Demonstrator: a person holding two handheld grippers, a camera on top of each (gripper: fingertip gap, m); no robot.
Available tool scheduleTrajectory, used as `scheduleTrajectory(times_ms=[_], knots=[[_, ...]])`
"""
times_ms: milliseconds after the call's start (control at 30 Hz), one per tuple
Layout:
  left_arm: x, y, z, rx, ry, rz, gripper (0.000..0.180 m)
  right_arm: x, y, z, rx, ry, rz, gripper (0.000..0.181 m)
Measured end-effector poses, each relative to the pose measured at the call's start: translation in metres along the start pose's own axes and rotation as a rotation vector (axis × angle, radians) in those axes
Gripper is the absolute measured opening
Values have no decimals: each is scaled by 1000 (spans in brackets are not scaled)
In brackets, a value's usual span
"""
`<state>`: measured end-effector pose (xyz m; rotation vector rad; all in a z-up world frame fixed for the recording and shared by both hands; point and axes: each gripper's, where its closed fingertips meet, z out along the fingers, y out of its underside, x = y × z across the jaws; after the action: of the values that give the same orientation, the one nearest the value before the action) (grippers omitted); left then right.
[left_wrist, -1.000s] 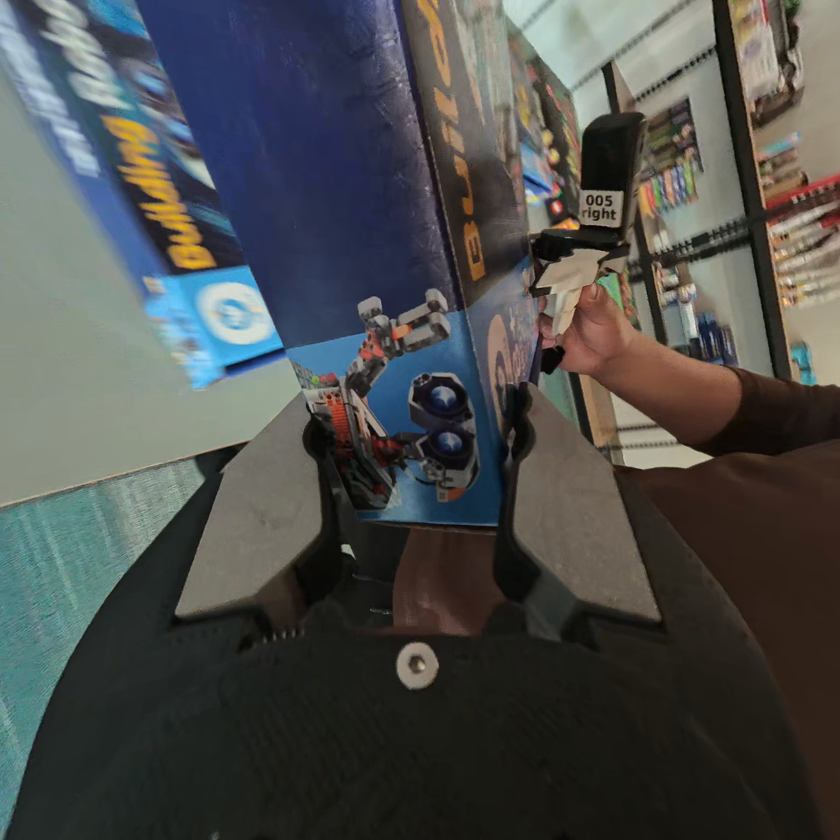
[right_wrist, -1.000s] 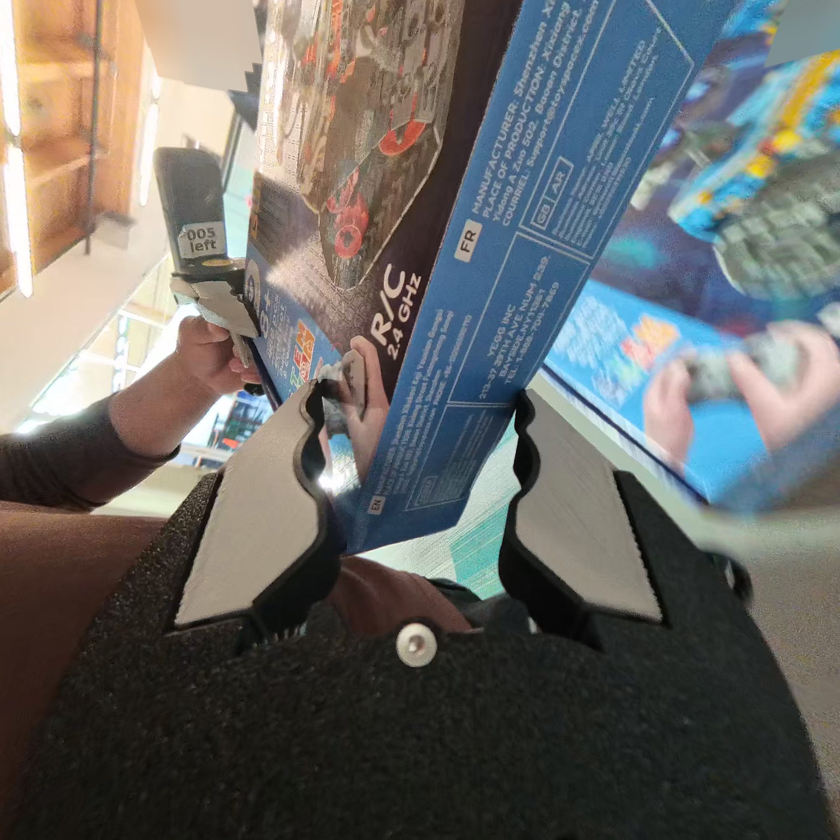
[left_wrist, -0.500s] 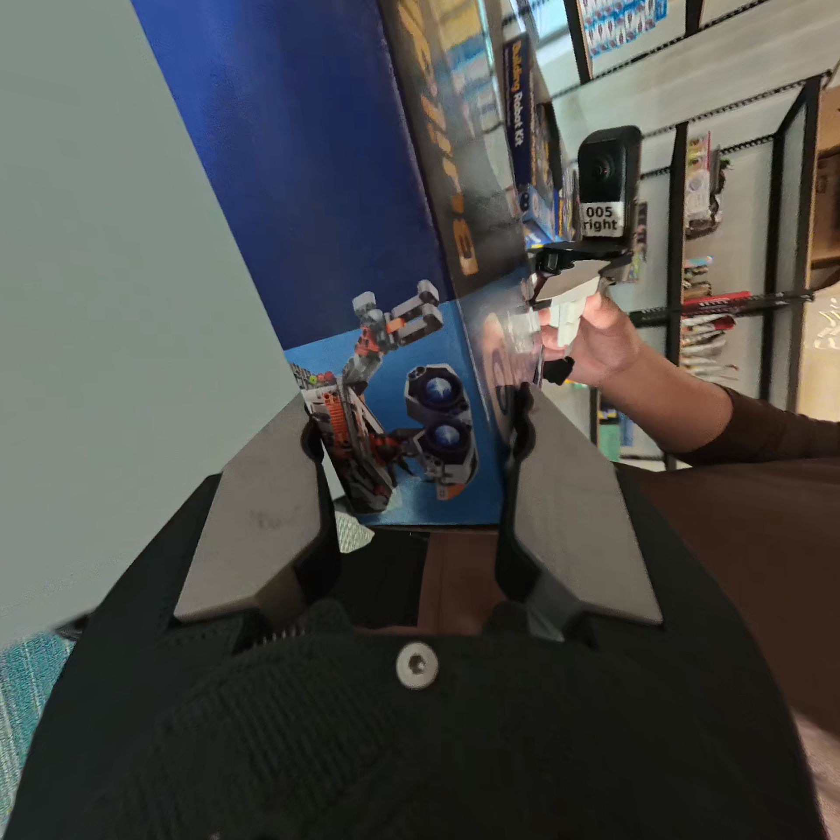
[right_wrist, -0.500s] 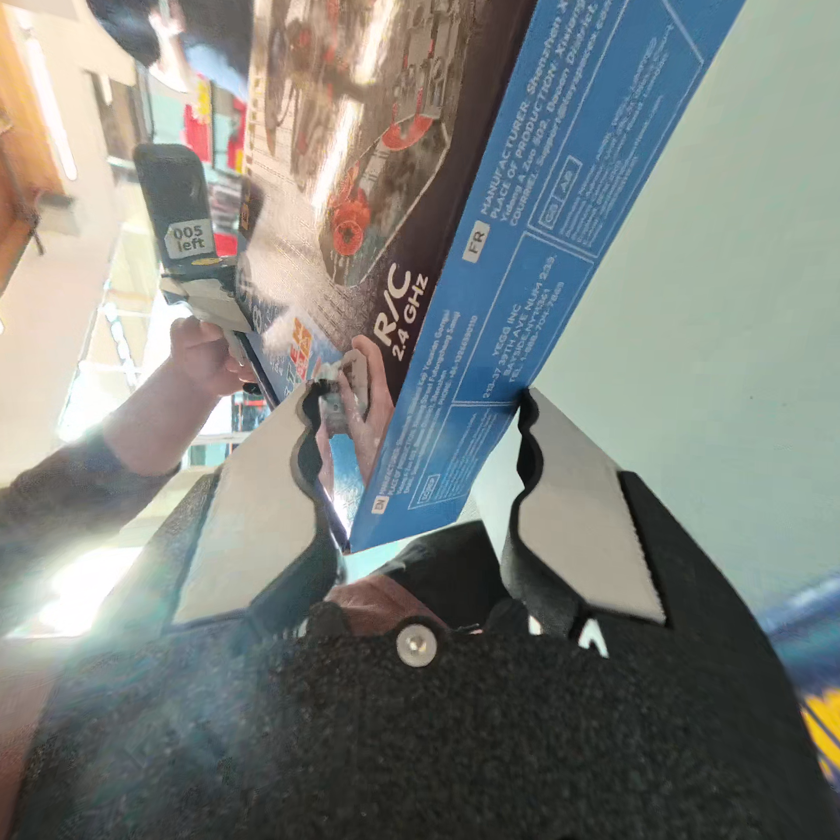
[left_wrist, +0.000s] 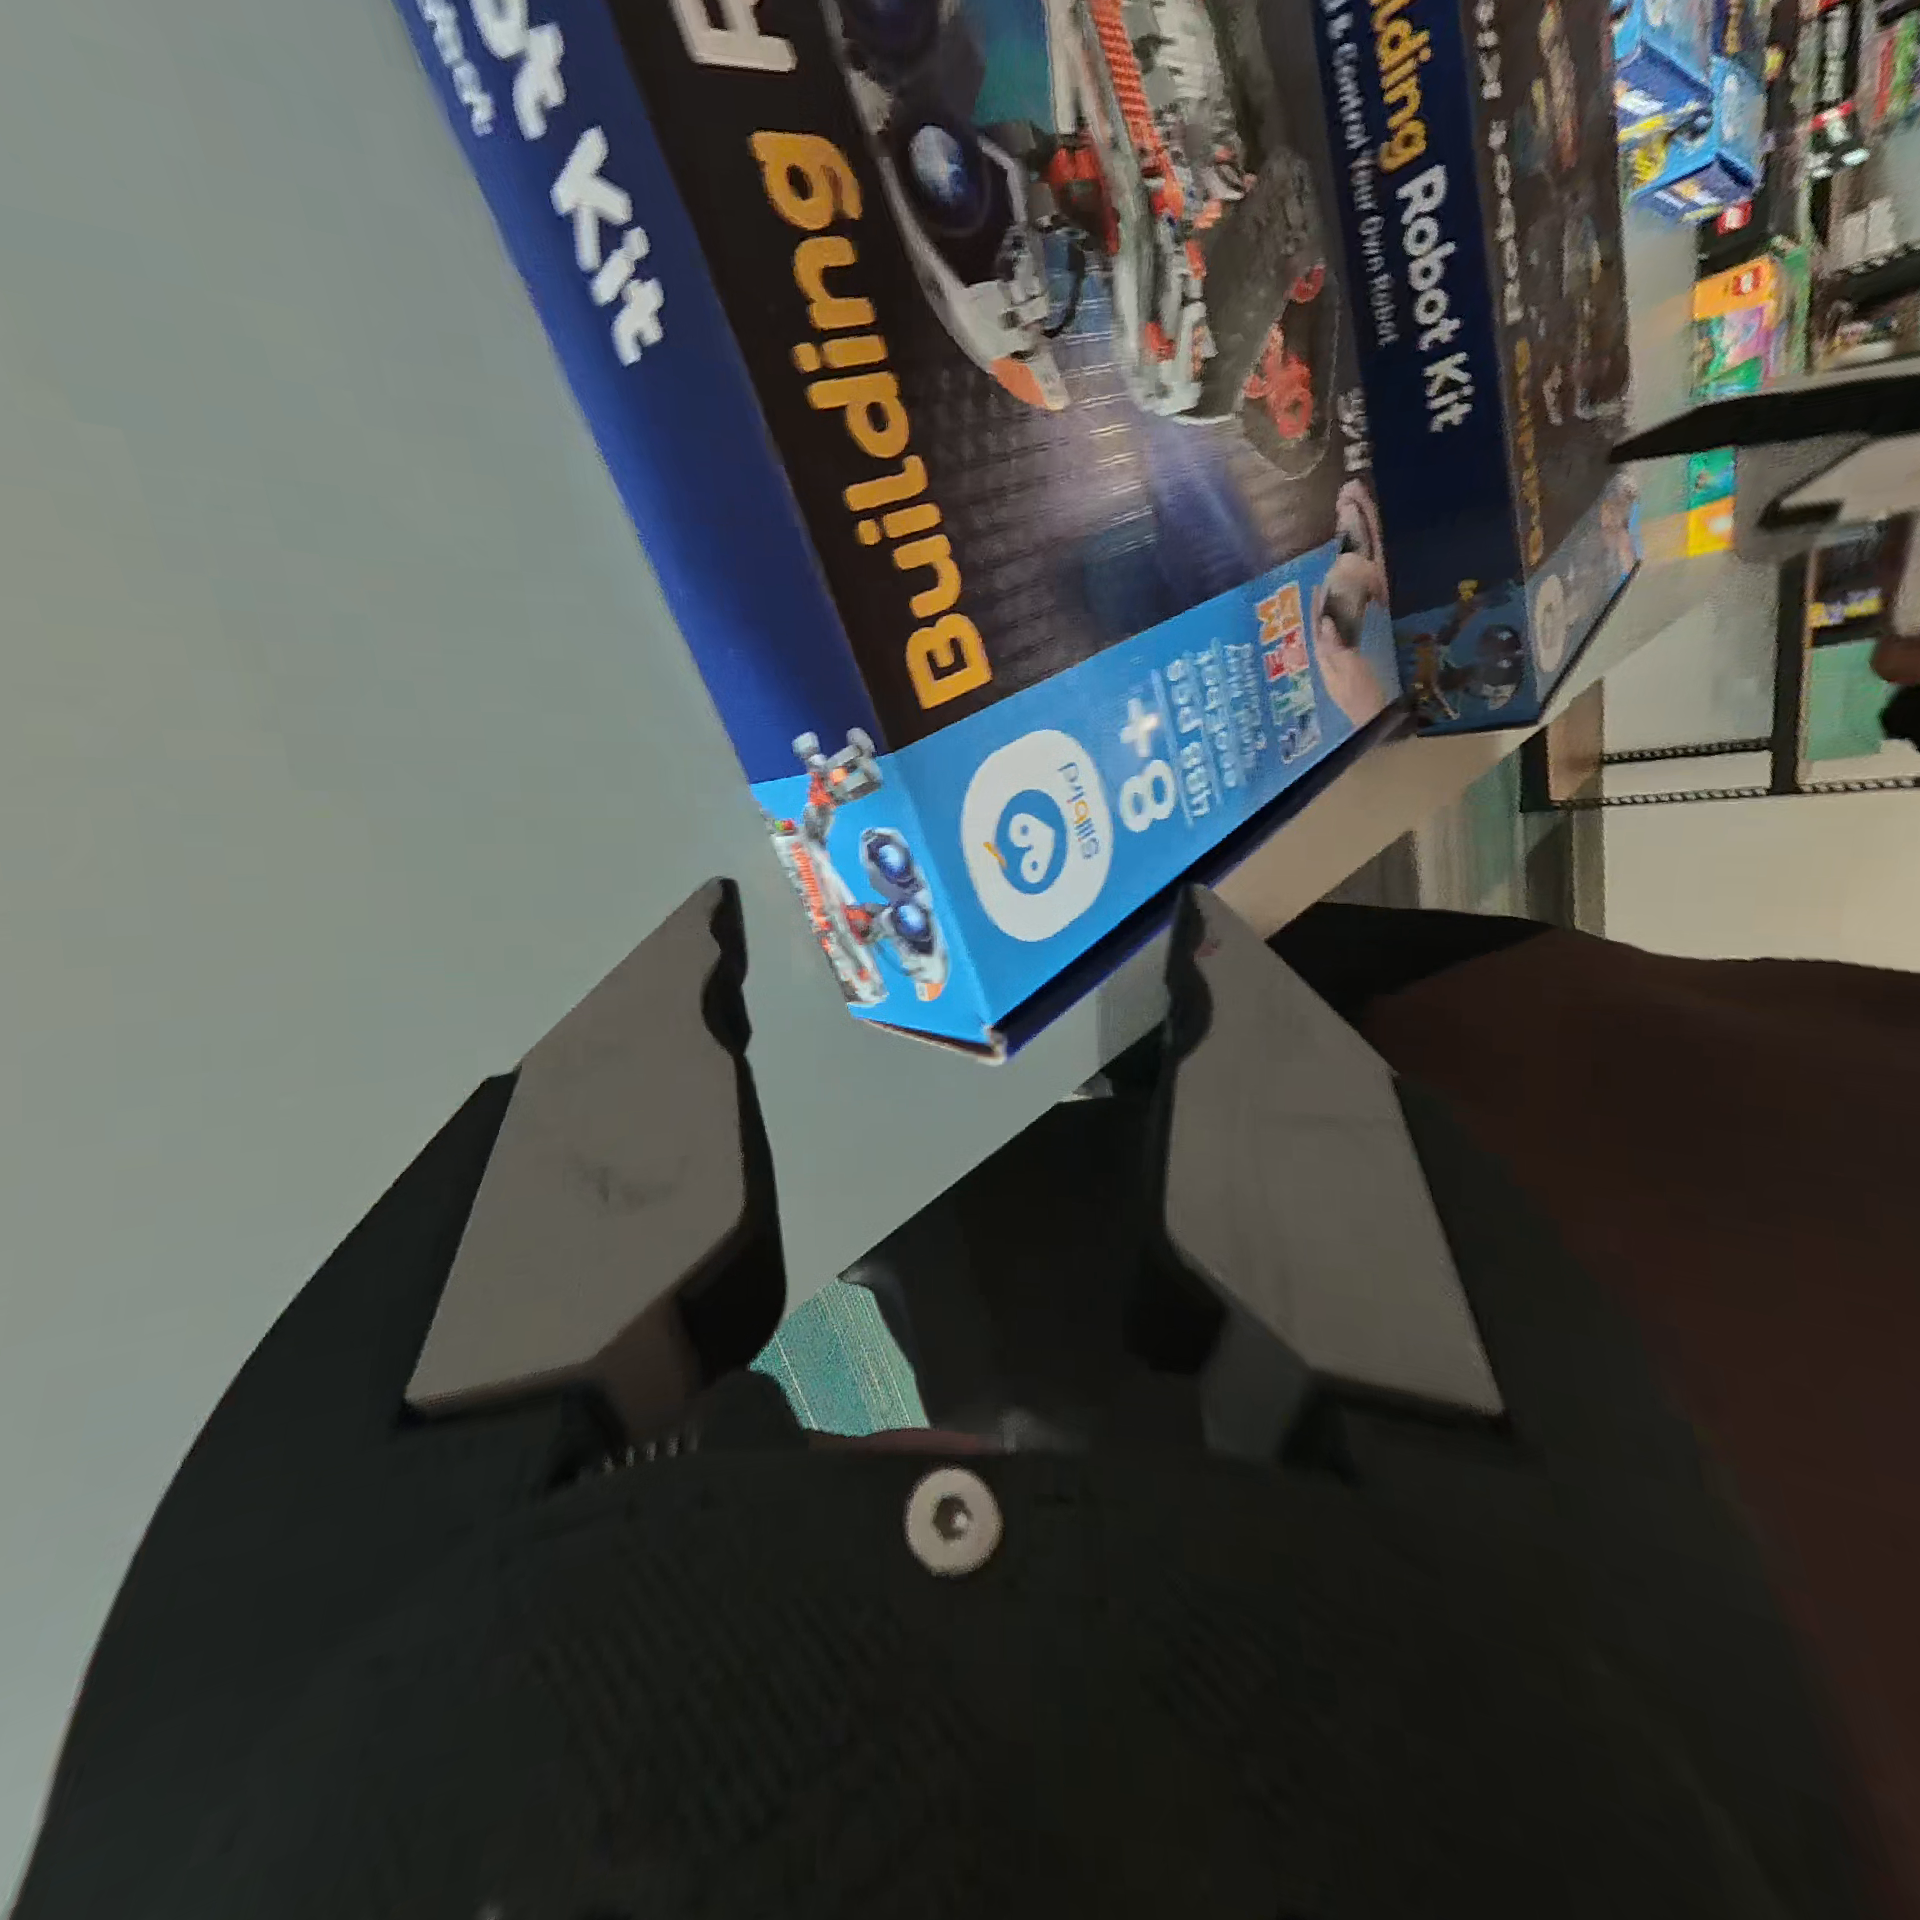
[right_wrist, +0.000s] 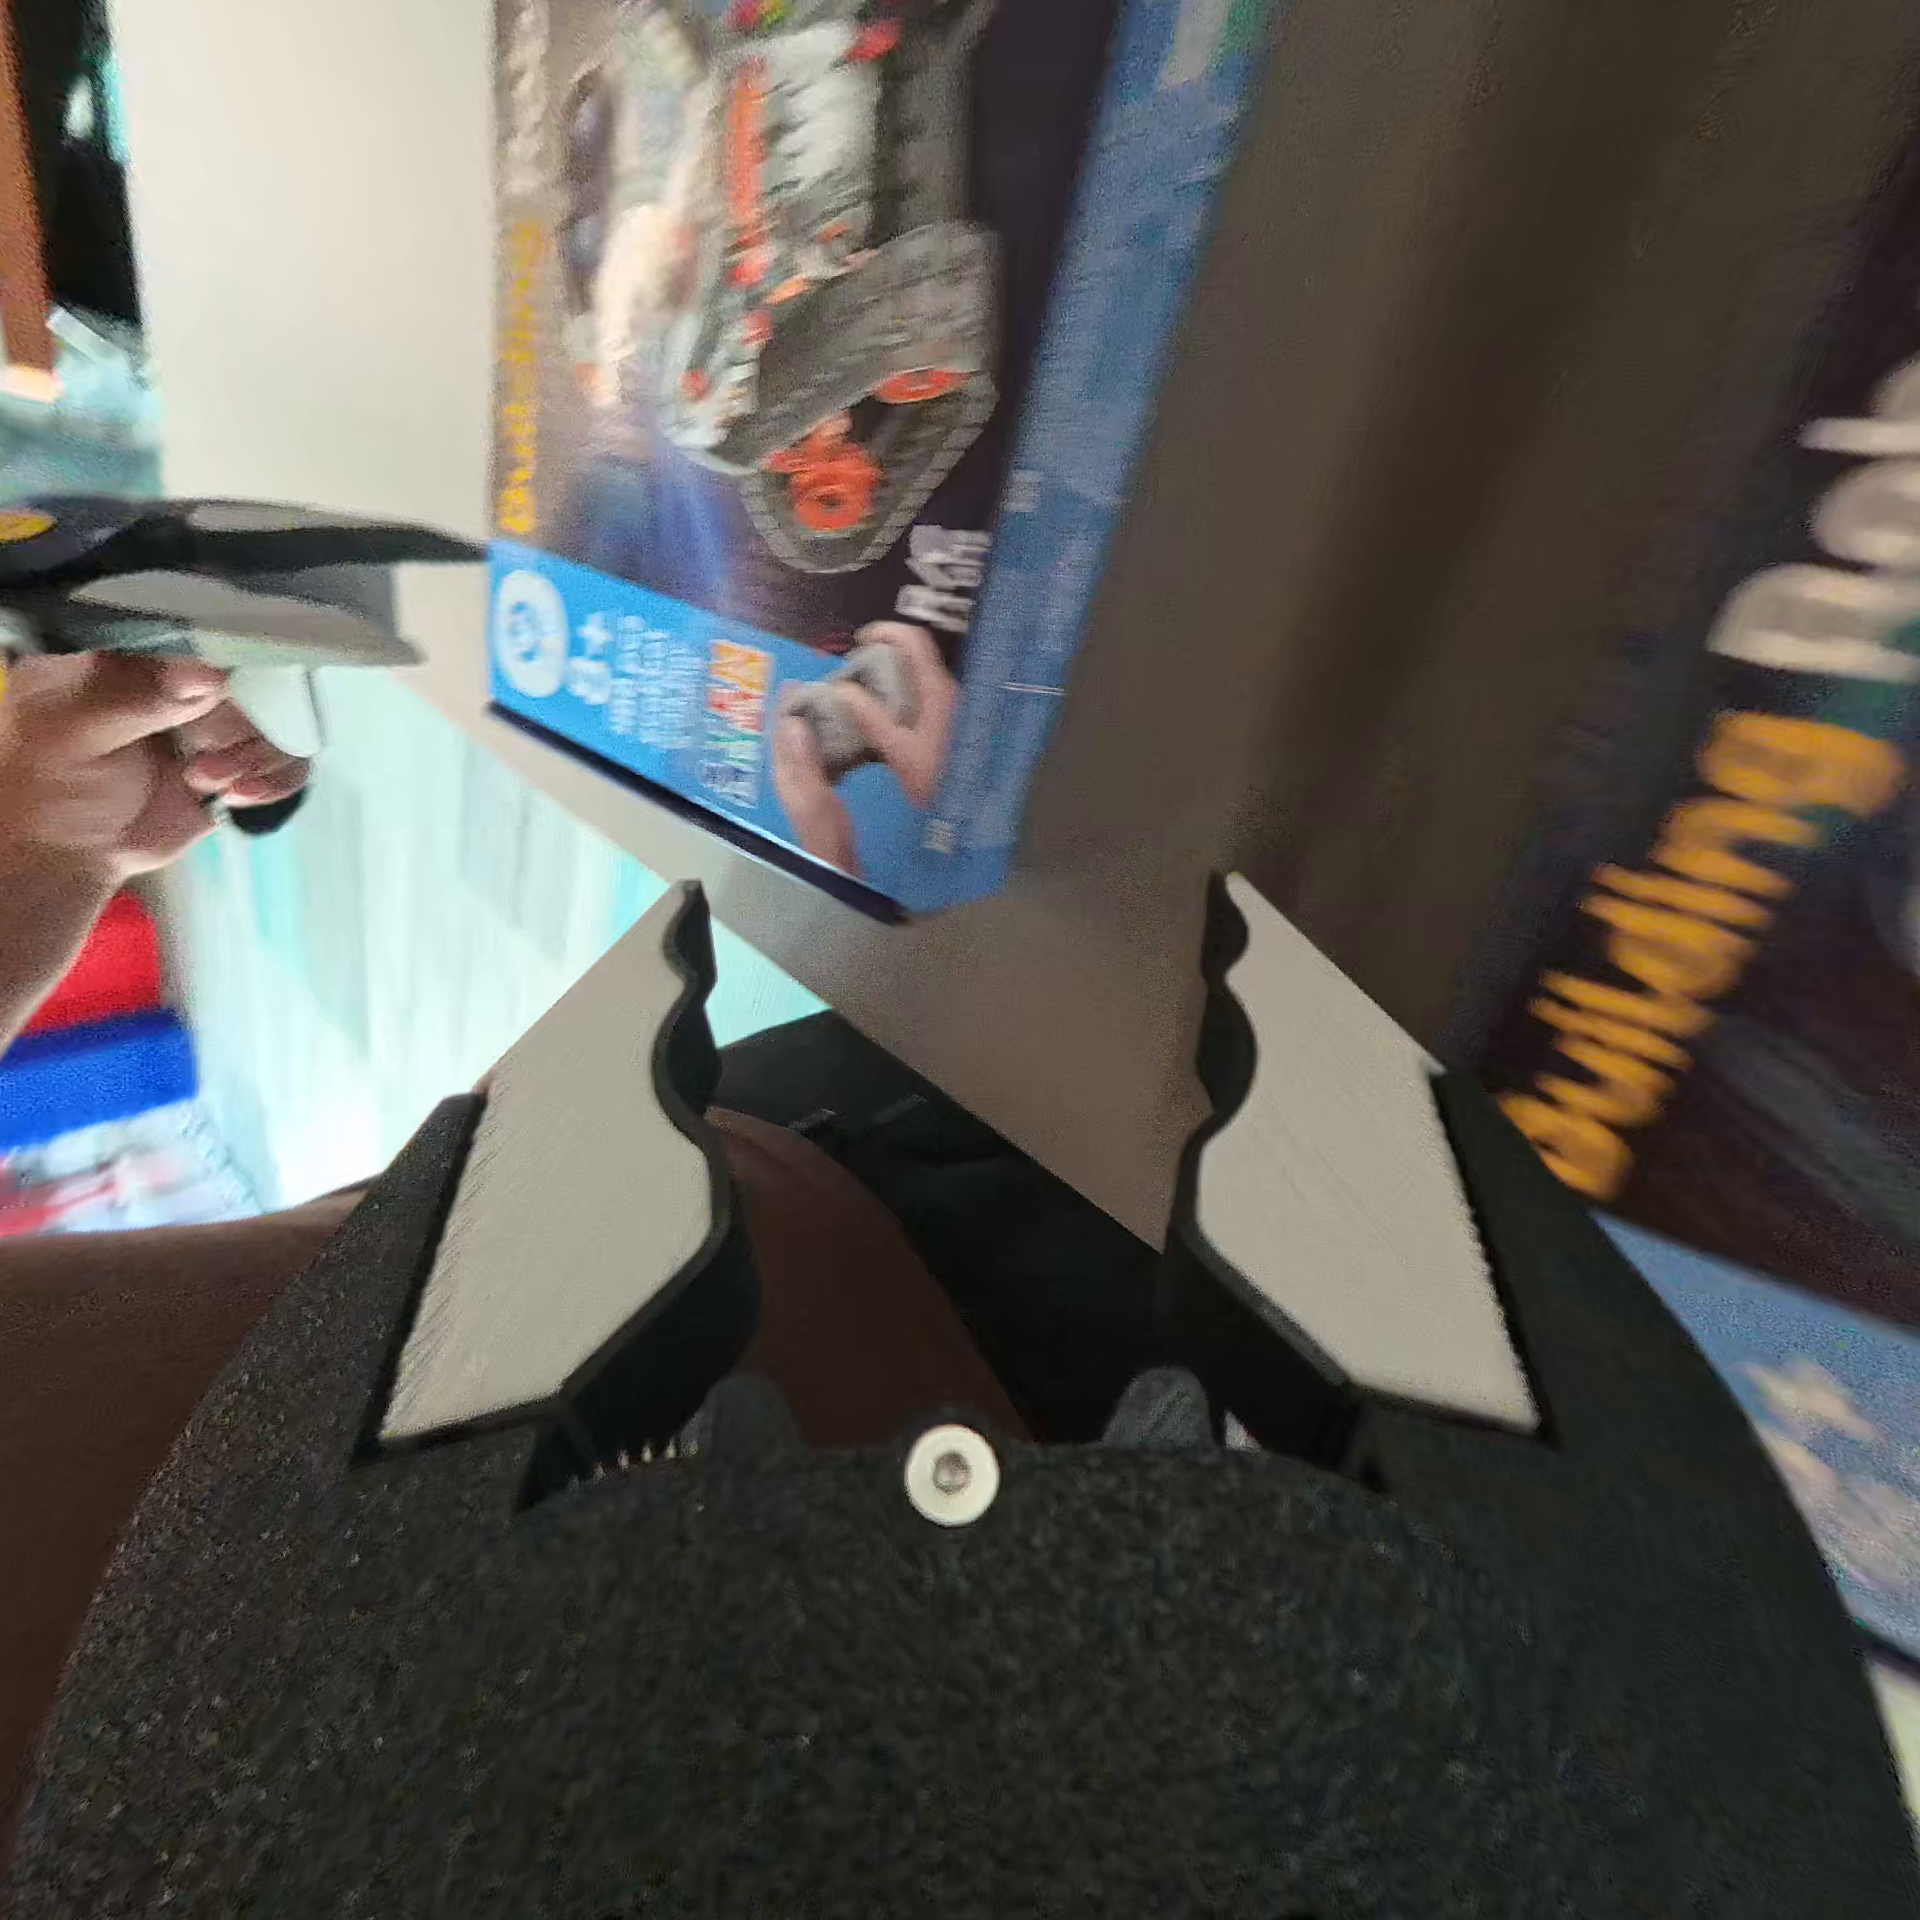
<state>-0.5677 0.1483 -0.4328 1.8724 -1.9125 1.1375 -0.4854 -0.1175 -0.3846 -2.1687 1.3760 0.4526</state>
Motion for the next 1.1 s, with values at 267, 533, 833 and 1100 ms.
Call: scheduleTrajectory(times_ms=[267,533,833,1100], knots=[[2,-27,30,-60,-55,130,76,250,36,-153,149,453,190,112],[-21,-61,64,-335,-137,79,92,264,34,-89,-24,-29,133,64],[25,-67,118,-349,-263,153,123,214,4,-39,-2,-135,12,79],[21,-33,58,0,-465,113,67,200,19,-97,191,154,-184,57]])
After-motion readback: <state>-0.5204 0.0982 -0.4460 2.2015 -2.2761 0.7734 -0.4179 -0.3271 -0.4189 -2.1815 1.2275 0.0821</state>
